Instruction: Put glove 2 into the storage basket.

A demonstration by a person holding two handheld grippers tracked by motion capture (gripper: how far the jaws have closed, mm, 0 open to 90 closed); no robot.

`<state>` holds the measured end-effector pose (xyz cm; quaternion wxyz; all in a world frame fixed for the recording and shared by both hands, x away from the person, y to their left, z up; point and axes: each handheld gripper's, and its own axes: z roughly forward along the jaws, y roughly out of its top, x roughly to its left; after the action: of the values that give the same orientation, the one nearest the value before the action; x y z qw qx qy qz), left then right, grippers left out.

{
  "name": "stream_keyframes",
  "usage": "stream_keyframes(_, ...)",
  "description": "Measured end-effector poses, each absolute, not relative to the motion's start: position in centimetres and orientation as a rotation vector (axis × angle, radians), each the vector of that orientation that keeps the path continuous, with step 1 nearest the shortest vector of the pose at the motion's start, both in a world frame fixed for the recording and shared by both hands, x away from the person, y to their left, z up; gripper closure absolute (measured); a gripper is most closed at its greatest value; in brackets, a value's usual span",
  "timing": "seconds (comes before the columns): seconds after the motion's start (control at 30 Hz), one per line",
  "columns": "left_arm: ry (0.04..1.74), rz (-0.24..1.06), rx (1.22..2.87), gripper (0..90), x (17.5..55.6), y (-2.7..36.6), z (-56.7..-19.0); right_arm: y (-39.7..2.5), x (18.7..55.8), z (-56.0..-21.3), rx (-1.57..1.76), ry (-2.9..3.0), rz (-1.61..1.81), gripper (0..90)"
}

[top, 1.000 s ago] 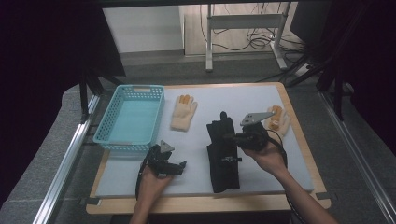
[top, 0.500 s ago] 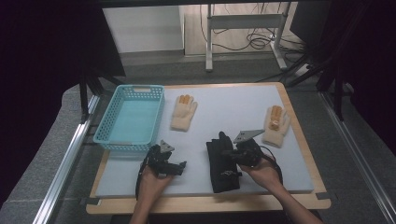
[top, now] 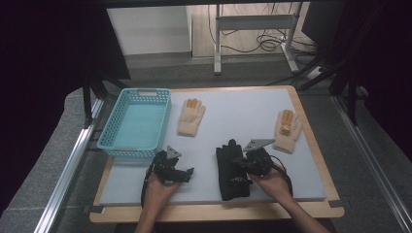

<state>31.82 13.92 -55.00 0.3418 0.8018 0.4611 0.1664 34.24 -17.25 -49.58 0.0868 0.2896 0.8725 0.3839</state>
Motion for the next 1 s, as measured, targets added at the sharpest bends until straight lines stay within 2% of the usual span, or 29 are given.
stream_keyframes(0.13,1.199,0.433,2.085,2.3,31.8,13.9,-55.0,-17.6,34.3,-49.8,0.860,2.595,1.154,67.2)
stream_keyframes(0.3,1.196,0.432,2.093,2.3,31.8,14.0,-55.0,-18.7,34.3,-48.6,0.850,2.559,1.157,60.6)
stream_keyframes(0.37,1.196,0.432,2.093,2.3,31.8,14.0,-55.0,-19.5,34.3,-48.3,0.848,2.548,1.158,63.9)
stream_keyframes(0.5,1.196,0.432,2.093,2.2,31.8,14.0,-55.0,-21.0,34.1,-48.8,0.876,2.582,1.145,83.1)
stream_keyframes(0.57,1.196,0.431,2.092,2.2,31.8,14.0,-55.0,-21.3,33.8,-49.2,0.868,2.610,1.123,88.5)
stream_keyframes(1.0,1.194,0.429,2.097,3.2,31.6,14.3,-54.9,-21.4,32.0,-52.4,0.859,2.685,1.113,88.8)
